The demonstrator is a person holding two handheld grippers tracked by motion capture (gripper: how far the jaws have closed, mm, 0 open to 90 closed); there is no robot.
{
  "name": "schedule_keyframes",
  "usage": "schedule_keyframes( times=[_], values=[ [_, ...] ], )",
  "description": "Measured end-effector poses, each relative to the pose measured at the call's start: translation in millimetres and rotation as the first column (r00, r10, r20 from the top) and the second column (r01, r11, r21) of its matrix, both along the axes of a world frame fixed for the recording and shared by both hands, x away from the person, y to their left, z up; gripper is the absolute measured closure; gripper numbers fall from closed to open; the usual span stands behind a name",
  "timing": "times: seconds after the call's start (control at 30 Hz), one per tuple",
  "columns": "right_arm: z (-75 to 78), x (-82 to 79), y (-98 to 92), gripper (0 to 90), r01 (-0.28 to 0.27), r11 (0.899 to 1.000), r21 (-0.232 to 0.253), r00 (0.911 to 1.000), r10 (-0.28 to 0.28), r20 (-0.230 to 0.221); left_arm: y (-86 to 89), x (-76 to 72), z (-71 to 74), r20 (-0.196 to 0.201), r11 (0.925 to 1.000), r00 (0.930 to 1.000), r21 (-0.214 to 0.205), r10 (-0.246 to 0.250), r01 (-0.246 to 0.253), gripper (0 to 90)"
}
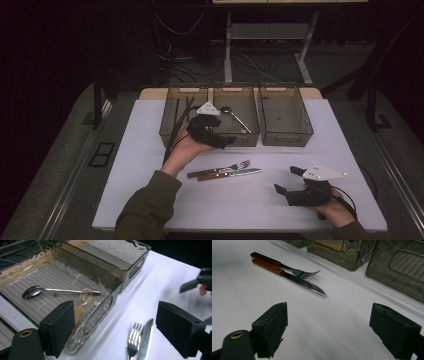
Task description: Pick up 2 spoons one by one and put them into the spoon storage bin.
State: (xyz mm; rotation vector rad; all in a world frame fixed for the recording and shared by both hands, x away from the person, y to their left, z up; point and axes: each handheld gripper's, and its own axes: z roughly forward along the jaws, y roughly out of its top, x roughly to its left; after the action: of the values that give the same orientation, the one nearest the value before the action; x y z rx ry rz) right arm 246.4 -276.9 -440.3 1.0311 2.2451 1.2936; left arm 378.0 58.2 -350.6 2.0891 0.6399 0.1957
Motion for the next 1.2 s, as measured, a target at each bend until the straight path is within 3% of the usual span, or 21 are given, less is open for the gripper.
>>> schedule_keyframes(
  times=[0.17, 0.47, 0.7, 0.93, 1.1, 1.2],
  values=[
    [0.1, -0.2, 0.0, 15.3, 0.003, 1.0, 0.002, 1.0, -0.003, -0.005, 12.7, -12.6, -8.2, 0.018, 0.9999, 0.9998, 0.001, -0.012, 0.012, 15.1],
    [-0.1, -0.4, -0.2, 15.3, 0.007, 1.0, 0.003, 0.9999, -0.007, -0.011, 31.0, -31.7, -24.7, 0.013, 0.9997, 0.9998, -0.02, -0.017, 0.017, 15.2],
    [0.5, -0.8, 0.2, 15.3, 0.005, 1.0, -0.001, 1.0, -0.005, -0.002, 44.0, -47.2, -35.1, 0.009, 0.9998, 0.9998, -0.005, -0.019, 0.019, 19.1],
    [0.6, -0.8, -0.1, 15.3, 0.007, 1.0, -0.001, 1.0, -0.007, -0.003, 58.2, -59.3, -47.4, 0.007, 0.9999, 0.9999, 0.009, -0.015, 0.015, 37.9],
    [0.8, -1.1, 0.2, 15.3, 0.006, 1.0, -0.002, 1.0, -0.006, -0.002, 63.5, -62.2, -58.3, -0.007, 0.9993, 0.9999, 0.034, -0.012, 0.012, 63.9],
    [1.0, -1.4, 0.3, 15.3, 0.008, 1.0, -0.001, 1.0, -0.008, -0.001, 63.3, -60.2, -64.3, -0.013, 0.9974, 0.9999, 0.071, -0.007, 0.008, 78.0]
  ],
)
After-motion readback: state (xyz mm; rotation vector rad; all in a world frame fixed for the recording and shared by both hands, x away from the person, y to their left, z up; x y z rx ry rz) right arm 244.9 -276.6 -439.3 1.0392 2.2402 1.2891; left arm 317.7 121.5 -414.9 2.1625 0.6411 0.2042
